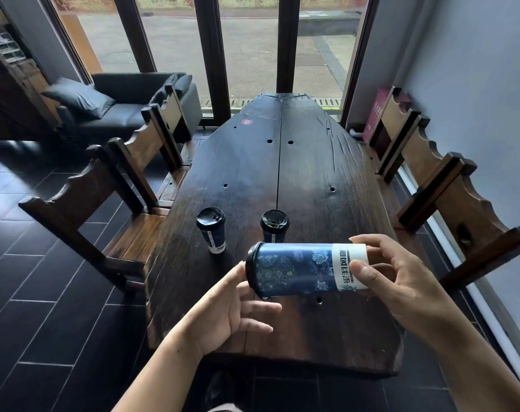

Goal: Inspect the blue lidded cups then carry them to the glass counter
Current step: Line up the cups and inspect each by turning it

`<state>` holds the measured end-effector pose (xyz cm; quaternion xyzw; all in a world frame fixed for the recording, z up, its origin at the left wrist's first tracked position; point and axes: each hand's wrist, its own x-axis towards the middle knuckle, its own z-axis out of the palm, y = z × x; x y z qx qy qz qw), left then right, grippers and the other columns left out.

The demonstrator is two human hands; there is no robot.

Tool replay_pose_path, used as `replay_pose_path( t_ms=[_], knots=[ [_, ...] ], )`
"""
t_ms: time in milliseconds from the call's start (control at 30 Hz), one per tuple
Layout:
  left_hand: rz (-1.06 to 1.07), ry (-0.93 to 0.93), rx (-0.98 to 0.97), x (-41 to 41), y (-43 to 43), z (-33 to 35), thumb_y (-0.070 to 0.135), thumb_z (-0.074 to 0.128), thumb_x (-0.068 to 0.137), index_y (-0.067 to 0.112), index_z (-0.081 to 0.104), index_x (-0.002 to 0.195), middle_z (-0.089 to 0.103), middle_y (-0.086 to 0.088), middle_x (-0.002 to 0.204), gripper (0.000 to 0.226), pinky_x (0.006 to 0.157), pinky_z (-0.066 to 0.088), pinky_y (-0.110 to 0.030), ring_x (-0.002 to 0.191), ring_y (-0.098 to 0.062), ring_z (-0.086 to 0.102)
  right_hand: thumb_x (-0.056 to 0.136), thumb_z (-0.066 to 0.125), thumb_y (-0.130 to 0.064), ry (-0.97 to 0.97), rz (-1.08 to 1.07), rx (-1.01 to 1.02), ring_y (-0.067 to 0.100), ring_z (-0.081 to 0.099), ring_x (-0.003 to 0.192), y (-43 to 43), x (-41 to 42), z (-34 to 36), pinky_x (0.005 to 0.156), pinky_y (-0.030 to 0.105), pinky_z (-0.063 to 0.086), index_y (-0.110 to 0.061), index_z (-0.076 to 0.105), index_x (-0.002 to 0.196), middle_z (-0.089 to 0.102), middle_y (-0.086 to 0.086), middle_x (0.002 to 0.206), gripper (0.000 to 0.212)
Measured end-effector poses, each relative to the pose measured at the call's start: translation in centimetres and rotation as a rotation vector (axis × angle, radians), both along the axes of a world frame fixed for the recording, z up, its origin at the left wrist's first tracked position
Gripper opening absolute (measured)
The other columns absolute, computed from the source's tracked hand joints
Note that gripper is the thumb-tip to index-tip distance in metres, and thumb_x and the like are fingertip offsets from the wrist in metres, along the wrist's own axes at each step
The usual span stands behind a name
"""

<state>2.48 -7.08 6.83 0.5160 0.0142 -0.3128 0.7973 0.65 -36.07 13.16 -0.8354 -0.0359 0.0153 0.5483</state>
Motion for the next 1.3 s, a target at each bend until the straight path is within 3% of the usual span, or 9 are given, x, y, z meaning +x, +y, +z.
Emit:
replay_pose_path(
  t_ms=[133,267,333,533,700,767,867,1033,1300],
  knots=[
    [-0.041,0.071,-0.008,0.1,-0.1,-0.2,0.070,0.037,0.087,0.024,0.058,0.139,0.059,-0.029,0.139,0.072,0.058,0.063,-0.037,0.095,-0.040,0.071,0.076,0.065,-0.067,-0.032,0.049,-0.038,0.016,0.074,0.097,0.3,-0.4,0.3,0.085,0.051,0.061,-0.046,0.060,0.121,0.074,-0.010,0.111,0.051],
    [-0.087,0.060,-0.013,0.0,0.2,-0.3,0.075,0.033,0.088,0.027,0.055,0.143,0.059,-0.027,0.138,0.076,0.057,0.062,-0.034,0.092,-0.035,0.071,0.087,0.070,-0.053,-0.056,0.061,-0.039,0.017,0.074,0.095,0.4,-0.7,0.6,0.083,0.054,0.061,-0.042,0.061,0.122,0.074,-0.007,0.108,0.037],
    [-0.099,0.066,-0.029,-0.1,0.4,-0.3,0.076,0.033,0.087,0.030,0.057,0.142,0.062,-0.025,0.136,0.075,0.054,0.062,-0.032,0.088,-0.034,0.070,0.084,0.071,-0.046,-0.060,0.082,-0.061,0.016,0.074,0.097,0.3,-0.9,0.8,0.084,0.049,0.061,-0.042,0.061,0.124,0.075,-0.006,0.107,0.042],
    [-0.066,0.091,-0.009,-0.2,0.2,0.2,0.073,0.058,0.077,0.030,0.072,0.123,0.072,-0.020,0.114,0.064,0.044,0.058,-0.028,0.073,-0.032,0.071,0.082,0.071,-0.045,-0.077,0.124,-0.120,0.011,0.072,0.099,0.8,-1.3,0.7,0.084,0.035,0.061,-0.044,0.060,0.127,0.073,-0.009,0.109,0.046],
    [0.001,0.073,-0.029,-0.6,0.3,0.1,0.057,0.056,0.086,0.030,0.075,0.118,0.072,-0.018,0.113,0.046,0.042,0.057,-0.028,0.074,-0.034,0.071,0.082,0.068,-0.064,-0.053,0.134,-0.115,0.007,0.069,0.107,0.8,-1.4,0.2,0.084,0.034,0.061,-0.050,0.054,0.129,0.070,-0.016,0.116,0.051],
    [0.042,0.029,-0.025,-0.7,0.4,-0.1,0.049,0.062,0.087,0.029,0.072,0.122,0.071,-0.016,0.117,0.042,0.045,0.058,-0.030,0.079,-0.034,0.071,0.074,0.064,-0.074,-0.016,0.123,-0.092,0.004,0.067,0.112,0.7,-1.4,-0.1,0.087,0.034,0.060,-0.055,0.050,0.132,0.067,-0.018,0.121,0.063],
    [0.110,-0.034,-0.019,-0.6,0.8,-0.4,0.039,0.073,0.078,0.021,0.060,0.135,0.063,-0.015,0.130,0.061,0.058,0.062,-0.038,0.095,-0.031,0.069,0.067,0.062,-0.082,0.049,0.077,-0.040,0.004,0.068,0.111,0.9,-1.1,-0.2,0.086,0.036,0.061,-0.055,0.051,0.130,0.065,-0.015,0.125,0.069],
    [0.182,-0.100,-0.106,-0.8,1.5,-1.0,0.022,0.074,0.076,0.022,0.058,0.137,0.061,-0.010,0.139,0.063,0.074,0.064,-0.050,0.115,-0.034,0.065,0.081,0.065,-0.068,0.193,0.003,0.073,0.012,0.075,0.099,1.6,-0.8,-0.4,0.073,0.040,0.066,-0.040,0.063,0.116,0.071,0.001,0.114,0.044],
    [0.162,-0.143,-0.183,-0.9,0.6,-1.7,0.005,0.075,0.067,0.022,0.058,0.136,0.064,-0.005,0.132,0.073,0.096,0.050,-0.066,0.122,-0.034,0.061,0.078,0.065,-0.056,0.281,-0.096,0.186,0.023,0.076,0.078,2.3,-0.7,0.0,0.062,0.045,0.065,-0.024,0.071,0.101,0.072,0.011,0.092,0.041]
  ],
)
